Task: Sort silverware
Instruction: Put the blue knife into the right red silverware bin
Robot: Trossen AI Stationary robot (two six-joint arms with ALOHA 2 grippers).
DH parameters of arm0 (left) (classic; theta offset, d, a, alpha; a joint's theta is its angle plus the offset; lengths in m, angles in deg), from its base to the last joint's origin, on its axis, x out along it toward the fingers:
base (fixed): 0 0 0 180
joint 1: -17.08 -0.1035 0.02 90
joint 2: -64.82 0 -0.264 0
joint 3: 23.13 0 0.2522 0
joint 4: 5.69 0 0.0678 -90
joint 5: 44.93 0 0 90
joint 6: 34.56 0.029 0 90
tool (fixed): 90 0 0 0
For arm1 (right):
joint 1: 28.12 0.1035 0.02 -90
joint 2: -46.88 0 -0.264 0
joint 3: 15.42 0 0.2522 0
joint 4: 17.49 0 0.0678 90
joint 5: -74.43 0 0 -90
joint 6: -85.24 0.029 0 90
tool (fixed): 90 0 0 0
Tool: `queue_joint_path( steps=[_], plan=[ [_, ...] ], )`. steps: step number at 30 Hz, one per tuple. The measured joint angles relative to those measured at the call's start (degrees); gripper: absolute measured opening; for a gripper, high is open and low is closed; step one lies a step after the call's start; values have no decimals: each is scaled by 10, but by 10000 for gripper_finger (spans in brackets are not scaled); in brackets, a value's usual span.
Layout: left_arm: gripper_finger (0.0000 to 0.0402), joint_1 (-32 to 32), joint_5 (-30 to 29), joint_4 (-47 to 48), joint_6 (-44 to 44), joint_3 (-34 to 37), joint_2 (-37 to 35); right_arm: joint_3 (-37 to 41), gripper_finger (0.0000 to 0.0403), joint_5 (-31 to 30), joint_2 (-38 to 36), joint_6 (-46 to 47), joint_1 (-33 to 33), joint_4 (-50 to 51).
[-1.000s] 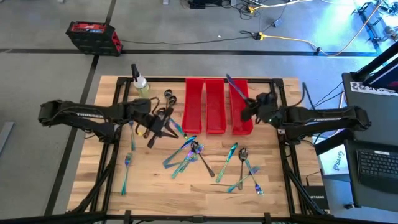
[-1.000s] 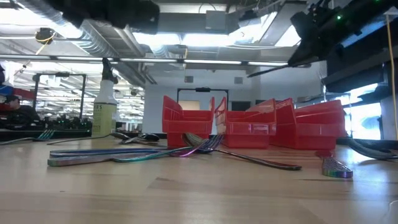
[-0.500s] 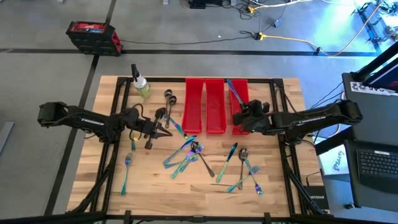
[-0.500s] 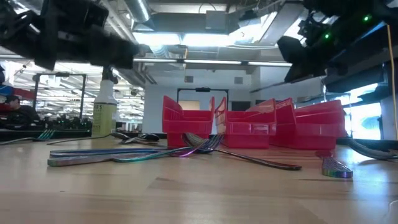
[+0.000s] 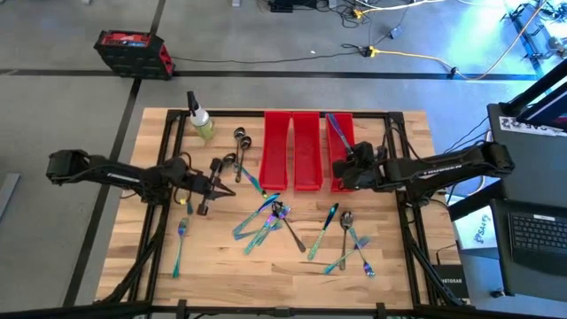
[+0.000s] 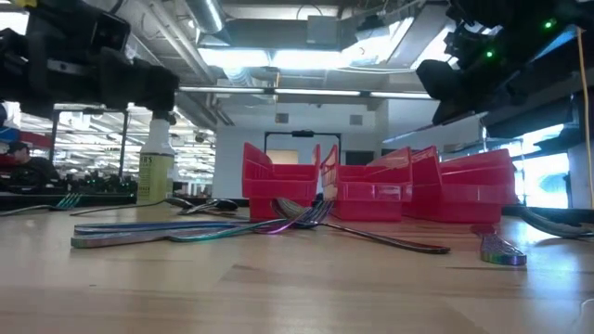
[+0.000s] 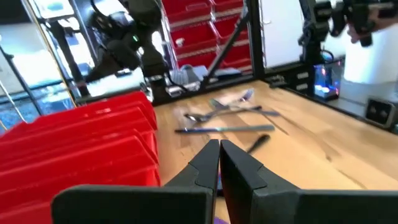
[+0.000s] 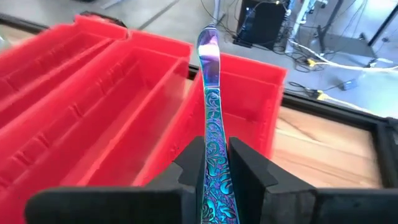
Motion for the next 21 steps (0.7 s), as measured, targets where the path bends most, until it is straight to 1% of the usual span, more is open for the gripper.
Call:
queue_joint_path(
  steps=[3, 5, 7, 11, 14, 16, 18, 21],
  plan=[
    [0, 6, 6, 76, -11, -2, -50, -4, 37, 1, 0, 1, 0, 0],
    [0, 11, 5, 122, -3, -6, -91, -4, 37, 1, 0, 2, 0, -1],
    [0, 12, -9, 178, 10, -12, -138, -4, 37, 1, 0, 11, 0, 0],
    [0, 12, -57, 351, 32, -33, -242, -3, 37, 1, 0, 16, 0, 9],
    [0, 12, -83, 454, 65, -52, -311, -3, 37, 2, 0, 27, 0, 21],
    [0, 12, -92, 500, 76, -59, -346, -3, 37, 2, 0, 31, 0, 30],
    [0, 12, -92, 526, 75, -60, -368, -3, 37, 2, 0, 31, -1, 33],
    [0, 12, -99, 528, 68, -60, -384, -2, 37, 2, 1, 36, -1, 35]
  ],
)
